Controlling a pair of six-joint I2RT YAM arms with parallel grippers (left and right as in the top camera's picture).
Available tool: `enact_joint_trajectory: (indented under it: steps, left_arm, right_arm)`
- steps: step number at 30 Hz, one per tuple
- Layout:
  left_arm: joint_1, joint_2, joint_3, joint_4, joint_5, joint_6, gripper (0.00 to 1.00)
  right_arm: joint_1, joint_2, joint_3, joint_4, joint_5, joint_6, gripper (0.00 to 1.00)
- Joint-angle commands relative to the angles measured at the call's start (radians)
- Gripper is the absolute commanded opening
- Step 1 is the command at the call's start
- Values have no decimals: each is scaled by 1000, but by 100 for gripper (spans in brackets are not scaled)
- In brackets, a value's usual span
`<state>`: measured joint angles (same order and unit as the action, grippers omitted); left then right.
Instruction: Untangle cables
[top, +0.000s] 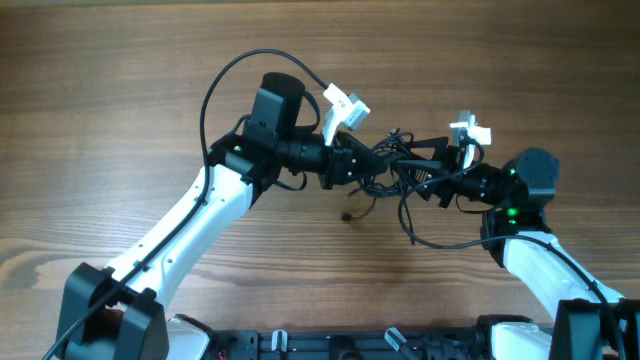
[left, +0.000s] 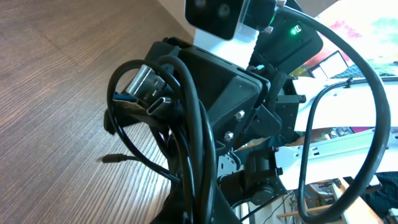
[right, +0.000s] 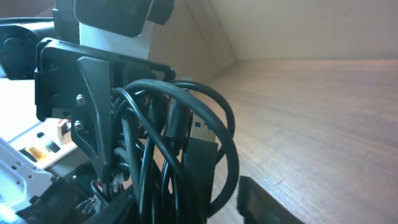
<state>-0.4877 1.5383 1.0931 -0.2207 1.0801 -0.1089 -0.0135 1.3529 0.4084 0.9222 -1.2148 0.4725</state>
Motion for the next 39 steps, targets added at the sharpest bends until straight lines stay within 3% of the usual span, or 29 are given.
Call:
enact_joint_trajectory:
  steps: [1, 2, 4, 6, 7, 9, 12, 14, 16, 19, 20, 21, 22, 23, 24, 26, 29, 33, 35, 39]
  left_arm:
    - [-11, -18, 10, 3, 39, 27, 6]
    - [-11, -18, 10, 5, 37, 27, 9]
    - [-7, -18, 10, 15, 14, 26, 33]
    - [-5, -18, 10, 14, -63, 22, 41]
    - [-5, -18, 10, 15, -125, -9, 55]
    - [-5, -18, 10, 15, -266, -113, 68]
    - [-3, -18, 10, 18, -557, -409, 69]
    - [-3, -18, 10, 16, -658, -505, 70]
    - [-3, -18, 10, 3, -686, -521, 70]
    - [-3, -18, 10, -112, -891, -748, 78]
    - [-3, -18, 10, -137, -903, -762, 74]
    - [-11, -18, 10, -144, -893, -691, 62]
    - [-19, -18, 10, -143, -892, -555, 61]
    - [-28, -18, 10, -157, -892, -347, 67]
    - [-28, -18, 10, -198, -892, -215, 71]
    - [-32, -18, 4, -233, -891, -80, 72]
    - [-70, -18, -52, -204, -887, 23, 74]
    - [-169, -4, -131, -24, -888, 58, 90]
    - [-220, 53, -136, 53, -892, 161, 94]
    - [-257, 211, -136, 229, -899, 183, 96]
  right_arm:
    - [8, -8, 5, 4, -26, 2, 8]
    - [8, -8, 5, 3, -26, 3, 4]
    - [7, -8, 5, 1, -24, 55, 4]
    - [4, -8, 5, 1, -13, 164, 4]
    - [2, -8, 5, 1, 7, 245, 4]
    - [2, -8, 5, -1, 43, 307, 4]
    - [2, -8, 5, -79, 167, 374, 4]
    - [2, -8, 5, -175, 233, 376, 4]
    - [2, -8, 5, -186, 250, 338, 4]
    - [2, -8, 5, -185, 311, 338, 4]
    - [2, -8, 5, -183, 318, 339, 4]
    - [2, -8, 5, -183, 320, 338, 4]
    - [0, -8, 5, -183, 320, 338, 4]
    - [-6, -8, 5, -183, 319, 339, 4]
    - [-23, -8, 5, -184, 306, 340, 4]
    - [-65, -8, 5, -184, 283, 383, 4]
    - [-129, -8, 5, -183, 241, 473, 4]
    - [-132, -8, 5, -183, 195, 473, 4]
    - [-132, -8, 5, -183, 183, 475, 4]
    - [-132, -8, 5, -183, 164, 499, 4]
